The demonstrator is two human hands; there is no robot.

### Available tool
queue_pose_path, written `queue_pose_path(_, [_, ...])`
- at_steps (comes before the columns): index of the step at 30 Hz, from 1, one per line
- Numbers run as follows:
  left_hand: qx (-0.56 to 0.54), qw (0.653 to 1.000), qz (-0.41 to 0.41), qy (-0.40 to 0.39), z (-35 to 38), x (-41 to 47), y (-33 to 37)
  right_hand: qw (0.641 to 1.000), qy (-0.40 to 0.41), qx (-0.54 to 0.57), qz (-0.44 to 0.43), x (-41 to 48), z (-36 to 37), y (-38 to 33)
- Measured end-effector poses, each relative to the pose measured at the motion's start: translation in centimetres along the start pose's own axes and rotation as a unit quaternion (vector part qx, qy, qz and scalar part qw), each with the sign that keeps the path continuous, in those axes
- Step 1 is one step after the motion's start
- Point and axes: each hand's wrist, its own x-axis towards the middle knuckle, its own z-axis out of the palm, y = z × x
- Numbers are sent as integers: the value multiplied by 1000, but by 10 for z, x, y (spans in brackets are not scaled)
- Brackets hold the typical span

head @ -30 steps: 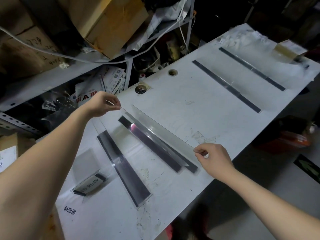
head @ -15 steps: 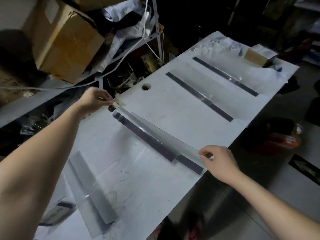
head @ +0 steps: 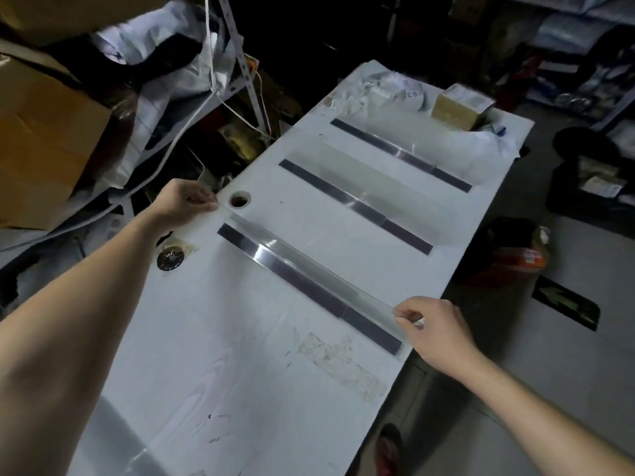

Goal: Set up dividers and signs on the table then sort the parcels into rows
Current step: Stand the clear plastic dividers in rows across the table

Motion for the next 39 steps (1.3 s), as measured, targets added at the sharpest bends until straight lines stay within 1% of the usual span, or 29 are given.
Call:
queue_pose_path(7, [-34,999,-5,4,12,36,-22,1000,19,7,6,4,24,-12])
queue_pose_path(10, [-43,999,-10,4,13,40,-29,1000,23,9,6,5,28,-15])
queue_pose_path(16, [-41,999,9,-1,17,41,-41,1000,20,9,-5,3,30,-17])
queue_pose_path(24, [-44,999,18,18,21,44,-38,1000,24,14,-7,6,30,-14])
queue_pose_path(34, [-58,998,9,10,23,50,-38,1000,23,-8,-17,9,31,-11])
queue_pose_path(39, [-60,998,7,4,21,47,-36,1000,24,-17,-8,10,31,-11])
